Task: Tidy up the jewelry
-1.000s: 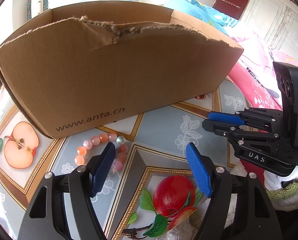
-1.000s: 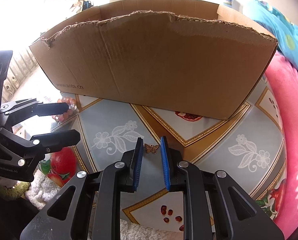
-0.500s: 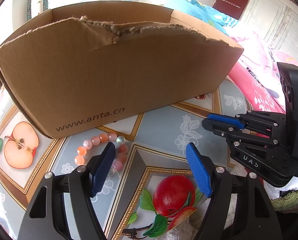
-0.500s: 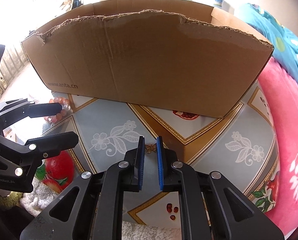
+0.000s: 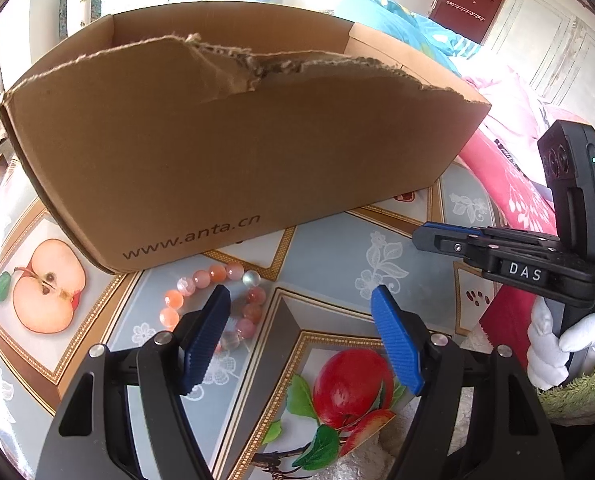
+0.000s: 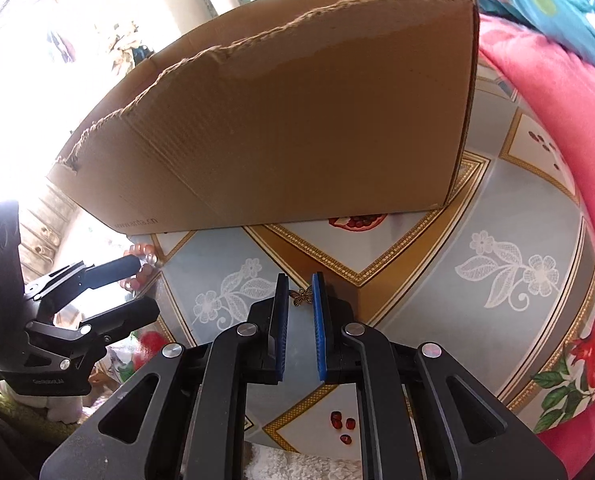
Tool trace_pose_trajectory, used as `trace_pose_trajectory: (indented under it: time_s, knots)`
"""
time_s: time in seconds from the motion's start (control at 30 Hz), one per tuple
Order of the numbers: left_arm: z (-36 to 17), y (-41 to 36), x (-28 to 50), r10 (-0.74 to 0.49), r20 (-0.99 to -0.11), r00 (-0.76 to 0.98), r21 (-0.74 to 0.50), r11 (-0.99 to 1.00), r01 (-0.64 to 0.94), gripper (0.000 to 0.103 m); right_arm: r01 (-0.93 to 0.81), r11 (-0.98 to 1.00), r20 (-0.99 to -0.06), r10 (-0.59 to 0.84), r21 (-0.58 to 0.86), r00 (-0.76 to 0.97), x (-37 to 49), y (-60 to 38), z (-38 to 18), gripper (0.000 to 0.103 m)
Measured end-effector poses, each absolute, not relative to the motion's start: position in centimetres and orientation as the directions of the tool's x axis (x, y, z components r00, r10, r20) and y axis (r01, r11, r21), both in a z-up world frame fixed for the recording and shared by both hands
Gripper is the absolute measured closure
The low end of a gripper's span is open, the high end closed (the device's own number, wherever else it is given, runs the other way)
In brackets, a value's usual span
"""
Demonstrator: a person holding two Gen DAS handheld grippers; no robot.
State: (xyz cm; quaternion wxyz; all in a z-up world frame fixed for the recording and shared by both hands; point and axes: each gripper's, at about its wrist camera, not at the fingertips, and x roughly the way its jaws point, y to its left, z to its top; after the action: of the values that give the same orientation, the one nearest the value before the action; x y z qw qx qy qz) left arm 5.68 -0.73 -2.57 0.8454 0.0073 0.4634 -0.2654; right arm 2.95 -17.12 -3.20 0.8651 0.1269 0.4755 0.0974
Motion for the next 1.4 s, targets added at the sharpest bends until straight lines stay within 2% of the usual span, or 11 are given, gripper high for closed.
trace_pose_trajectory:
  time_s: [0.23,0.37,0.43,0.6,0.8,0.87,1.03,1.2,1.4]
  knots:
    - [-2.0,-0.2,5.9,-0.425,-0.789,0.445,-0.201,0.862,0.466,0.033,-0.001,0.879,-0.753,0.408,0.476,0.516,3.2,-19.4,-3.9,0.093]
    - [-1.9,-0.1,6.1,-0.398,-0.796,0.457,-0.171,0.871,0.460,0.042,0.027,0.823,-0.711,0.473,0.567,0.520,4.0,-21.3,-5.2,0.093]
    - [-2.0,-0.2,6.2,-0.385,-0.805,0.452,-0.157,0.872,0.463,0.044,0.035,0.788,-0.682,0.509,0.615,0.525,4.0,-22.0,-5.3,0.093]
    - [-2.2,-0.4,6.3,-0.356,-0.817,0.454,-0.120,0.874,0.471,0.053,0.043,0.741,-0.637,0.545,0.670,0.545,3.4,-23.5,-5.1,0.093]
    - [-2.6,-1.0,6.2,-0.269,-0.828,0.492,-0.016,0.888,0.460,0.079,0.024,0.727,-0.611,0.558,0.686,0.561,1.9,-26.0,-3.6,0.093]
    - [-2.6,-0.9,6.3,-0.260,-0.827,0.498,-0.005,0.890,0.456,0.094,0.017,0.724,-0.603,0.560,0.689,0.568,1.7,-27.1,-2.7,0.093]
    - [-1.6,0.1,6.0,-0.298,-0.803,0.517,-0.049,0.896,0.441,0.094,0.000,0.717,-0.583,0.567,0.697,0.582,1.2,-27.4,-1.2,0.093]
    - [0.7,2.6,5.5,-0.405,-0.750,0.522,-0.188,0.888,0.419,0.094,-0.034,0.715,-0.553,0.568,0.698,0.610,0.4,-27.9,0.5,0.093]
    - [5.0,4.9,4.6,-0.578,-0.631,0.518,-0.371,0.810,0.454,0.094,-0.088,0.698,-0.487,0.579,0.711,0.654,-0.1,-28.6,3.7,0.093]
